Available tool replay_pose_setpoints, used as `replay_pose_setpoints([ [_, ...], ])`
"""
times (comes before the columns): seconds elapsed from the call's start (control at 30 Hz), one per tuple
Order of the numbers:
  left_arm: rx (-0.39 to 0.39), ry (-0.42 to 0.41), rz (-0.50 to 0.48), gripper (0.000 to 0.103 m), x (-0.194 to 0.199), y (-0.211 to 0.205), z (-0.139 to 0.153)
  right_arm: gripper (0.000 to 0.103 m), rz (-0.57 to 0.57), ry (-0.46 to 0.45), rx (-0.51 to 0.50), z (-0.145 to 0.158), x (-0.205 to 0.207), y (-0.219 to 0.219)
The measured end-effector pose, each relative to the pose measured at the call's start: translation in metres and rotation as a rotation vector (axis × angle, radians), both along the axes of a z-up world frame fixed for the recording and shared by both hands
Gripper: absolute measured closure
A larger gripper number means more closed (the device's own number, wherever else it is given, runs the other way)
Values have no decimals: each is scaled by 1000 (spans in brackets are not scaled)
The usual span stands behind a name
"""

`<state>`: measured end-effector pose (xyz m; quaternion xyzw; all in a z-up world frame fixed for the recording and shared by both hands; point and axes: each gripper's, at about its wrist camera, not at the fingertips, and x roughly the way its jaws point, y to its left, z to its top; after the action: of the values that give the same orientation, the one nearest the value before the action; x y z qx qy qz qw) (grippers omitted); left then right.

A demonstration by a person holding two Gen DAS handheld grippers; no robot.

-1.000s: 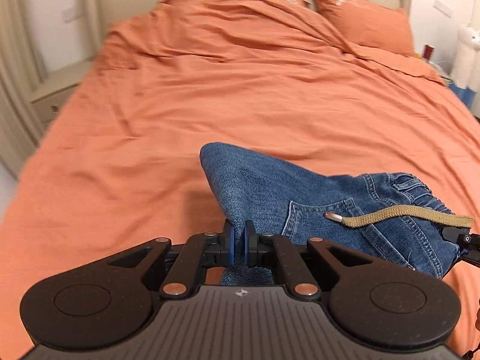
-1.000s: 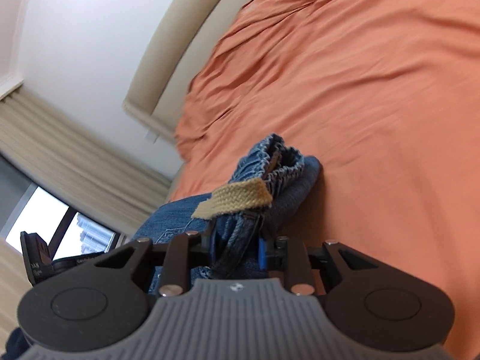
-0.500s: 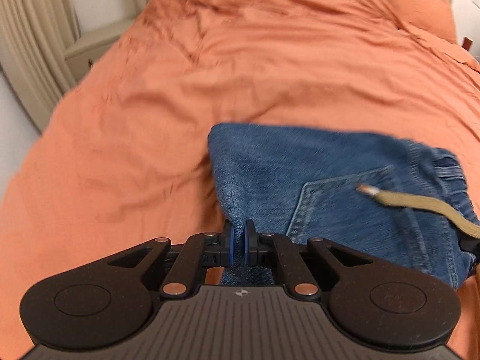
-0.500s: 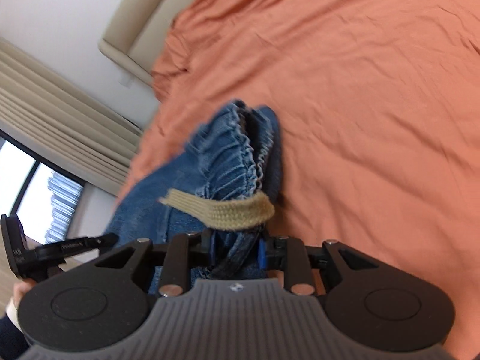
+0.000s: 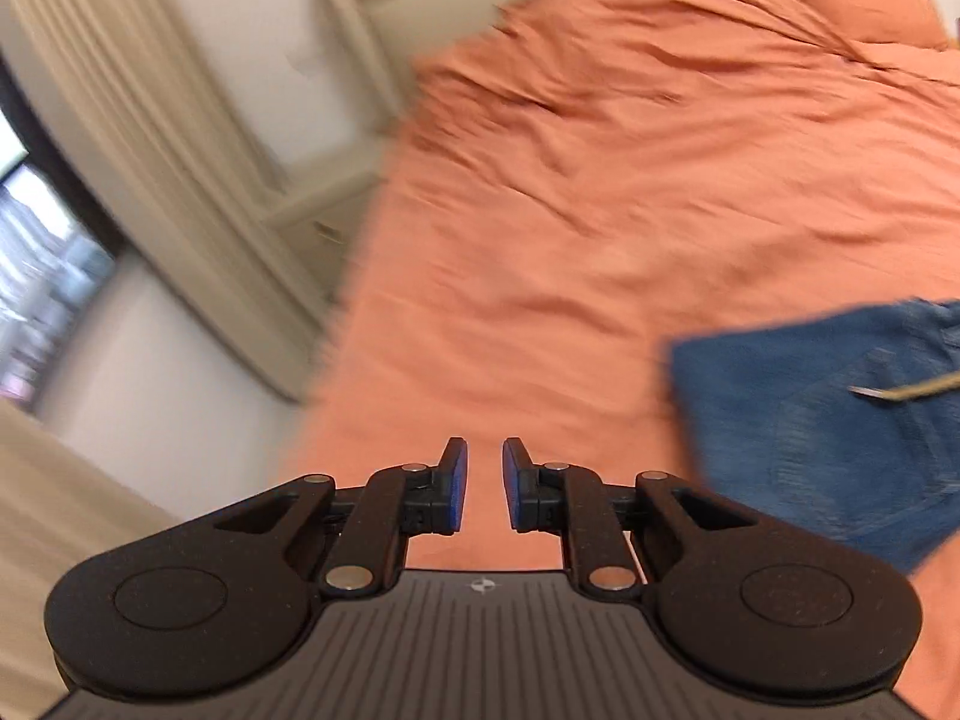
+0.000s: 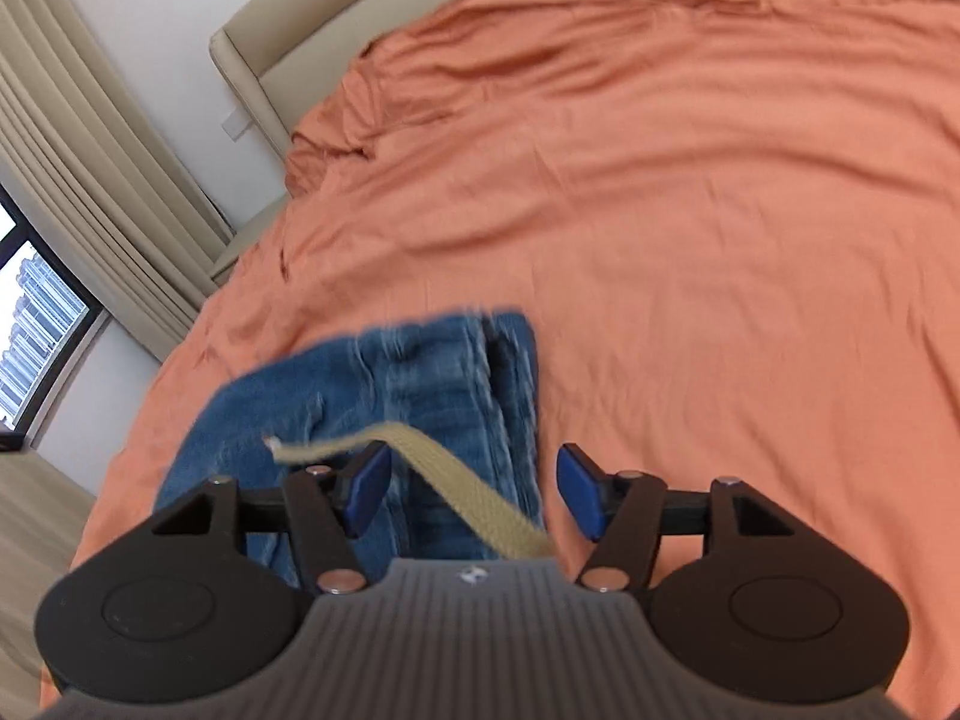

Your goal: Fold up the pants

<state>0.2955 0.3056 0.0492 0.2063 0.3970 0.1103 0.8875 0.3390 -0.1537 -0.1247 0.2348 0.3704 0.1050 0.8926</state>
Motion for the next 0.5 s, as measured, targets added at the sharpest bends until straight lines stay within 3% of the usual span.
replay_pose_setpoints([
  [0.1,134,-46,82,83,-1,26,44,46,0,-36,-15,17,8,-1],
  [0.2,141,-52,133,83,-1,44,54,52,8,-46,-7,24,19,2],
  [0.23,106,-57,138,83,-1,48,50,52,5,-36,9,21,25,0],
  [0.3,-38,-59,125,81,1,52,32,52,-20,0,40,12,36,-6],
  [0.37,-186,-42,88,80,3,46,0,52,-33,47,75,-1,52,-11],
  [0.5,-376,13,12,80,20,19,-76,53,-30,96,141,-17,75,-17],
])
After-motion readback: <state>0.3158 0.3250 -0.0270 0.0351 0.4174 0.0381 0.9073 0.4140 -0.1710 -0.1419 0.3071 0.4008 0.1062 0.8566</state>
